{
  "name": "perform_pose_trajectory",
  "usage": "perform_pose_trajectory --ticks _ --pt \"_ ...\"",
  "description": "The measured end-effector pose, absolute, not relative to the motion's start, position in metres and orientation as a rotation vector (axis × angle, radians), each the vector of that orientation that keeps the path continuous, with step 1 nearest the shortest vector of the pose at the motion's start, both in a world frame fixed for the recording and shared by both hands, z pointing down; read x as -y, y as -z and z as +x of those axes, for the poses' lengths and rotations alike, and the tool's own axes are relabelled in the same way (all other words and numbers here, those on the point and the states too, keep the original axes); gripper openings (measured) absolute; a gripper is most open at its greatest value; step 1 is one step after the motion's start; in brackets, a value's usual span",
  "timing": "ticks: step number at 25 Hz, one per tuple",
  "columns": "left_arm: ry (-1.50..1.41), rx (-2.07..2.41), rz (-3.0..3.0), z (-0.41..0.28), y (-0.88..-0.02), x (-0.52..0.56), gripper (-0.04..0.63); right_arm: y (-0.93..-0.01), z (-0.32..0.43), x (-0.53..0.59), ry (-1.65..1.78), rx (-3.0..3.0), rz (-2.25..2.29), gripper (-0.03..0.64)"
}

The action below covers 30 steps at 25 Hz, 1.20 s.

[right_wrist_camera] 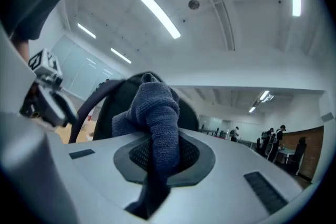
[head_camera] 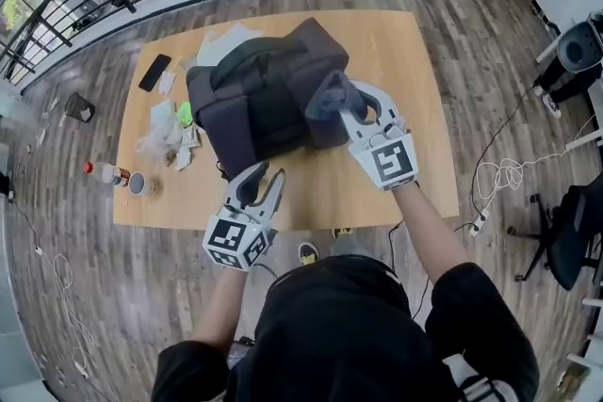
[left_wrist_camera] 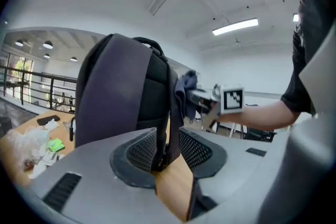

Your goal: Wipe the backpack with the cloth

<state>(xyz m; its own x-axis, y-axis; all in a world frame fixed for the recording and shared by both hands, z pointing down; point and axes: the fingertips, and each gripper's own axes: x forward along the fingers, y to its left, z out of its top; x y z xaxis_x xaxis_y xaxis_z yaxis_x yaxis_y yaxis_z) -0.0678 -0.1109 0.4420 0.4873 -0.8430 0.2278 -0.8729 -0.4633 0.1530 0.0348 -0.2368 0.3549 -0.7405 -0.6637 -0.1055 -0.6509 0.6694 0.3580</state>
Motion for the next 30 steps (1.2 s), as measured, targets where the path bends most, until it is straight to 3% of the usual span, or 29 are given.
perform_pose_trajectory --ticks 5,8,17,23,24,25,26,27,30 --pt "-0.153 1.486 2.393 -0.04 -0.458 0.159 0.131 -0.544 0.03 0.227 0.256 2.554 0.777 0.037" --pt "-0.191 1.52 2.354 -0.025 -0.467 0.18 0.174 -0.601 0.045 0.222 0.131 2.458 0.692 0.037" --pt "-0.141 1.654 2.267 0.001 -0.463 0.198 0.274 -0.53 0.18 0.296 0.096 2.493 0.964 0.038" --pt "0.062 1.904 2.186 -0.012 -0.413 0.171 0.271 -0.405 0.157 0.354 0.368 2.7 0.969 0.038" --pt "0.076 1.966 2.153 -0.02 -0.406 0.17 0.247 -0.386 0.142 0.364 0.421 2.738 0.935 0.038" --pt "0.08 2.027 2.12 -0.028 -0.4 0.169 0.179 -0.366 0.124 0.375 0.474 2.772 0.896 0.037" --pt "0.075 2.088 2.083 -0.037 -0.395 0.168 0.063 -0.347 0.103 0.386 0.533 2.803 0.849 0.038" --pt "0.064 2.15 2.036 -0.046 -0.392 0.166 0.025 -0.33 0.08 0.395 0.6 2.825 0.788 0.038" --pt "0.051 2.279 1.839 -0.08 -0.39 0.164 0.021 -0.313 0.008 0.427 0.752 2.79 0.573 0.037"
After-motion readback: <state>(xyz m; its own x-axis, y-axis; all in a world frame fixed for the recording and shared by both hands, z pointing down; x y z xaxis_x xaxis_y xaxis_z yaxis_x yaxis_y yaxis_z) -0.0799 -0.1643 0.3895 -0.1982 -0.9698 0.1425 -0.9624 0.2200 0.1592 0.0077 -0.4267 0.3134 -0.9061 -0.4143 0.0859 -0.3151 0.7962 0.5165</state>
